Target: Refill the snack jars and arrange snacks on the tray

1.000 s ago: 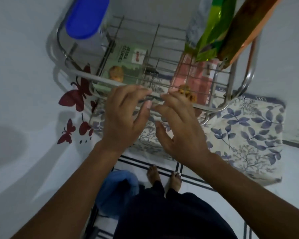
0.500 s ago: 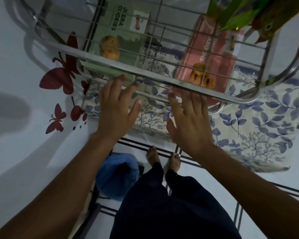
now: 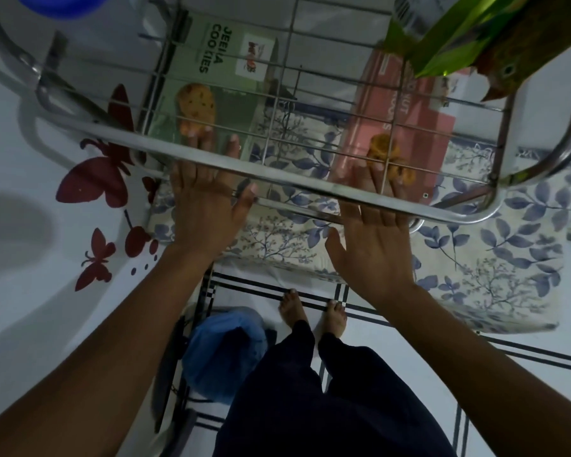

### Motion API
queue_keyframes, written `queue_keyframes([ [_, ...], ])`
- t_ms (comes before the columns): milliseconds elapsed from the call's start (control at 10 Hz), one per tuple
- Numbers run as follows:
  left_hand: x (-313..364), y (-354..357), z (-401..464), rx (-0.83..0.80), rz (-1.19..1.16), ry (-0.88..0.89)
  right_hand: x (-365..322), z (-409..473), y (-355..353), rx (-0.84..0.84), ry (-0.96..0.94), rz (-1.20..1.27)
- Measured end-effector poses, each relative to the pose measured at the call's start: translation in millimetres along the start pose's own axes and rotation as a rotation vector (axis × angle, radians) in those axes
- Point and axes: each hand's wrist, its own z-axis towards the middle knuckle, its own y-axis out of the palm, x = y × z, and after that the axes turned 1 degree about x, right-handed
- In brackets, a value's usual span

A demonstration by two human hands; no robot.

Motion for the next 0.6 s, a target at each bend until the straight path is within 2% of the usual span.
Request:
queue_keyframes([
  [300, 7, -3, -2, 0.022, -0.004, -0.052, 2, -1, -3, -0.028, 0.014, 0.032],
  [400, 8, -2, -15, 0.041, 0.028, -0.103, -5, -8, -4, -0.077, -0.024, 0.128],
  [600, 30, -24, -68, 0.153, 0.053, -0.173, -18, -26, -19, -0.116, -0.243, 0.362],
])
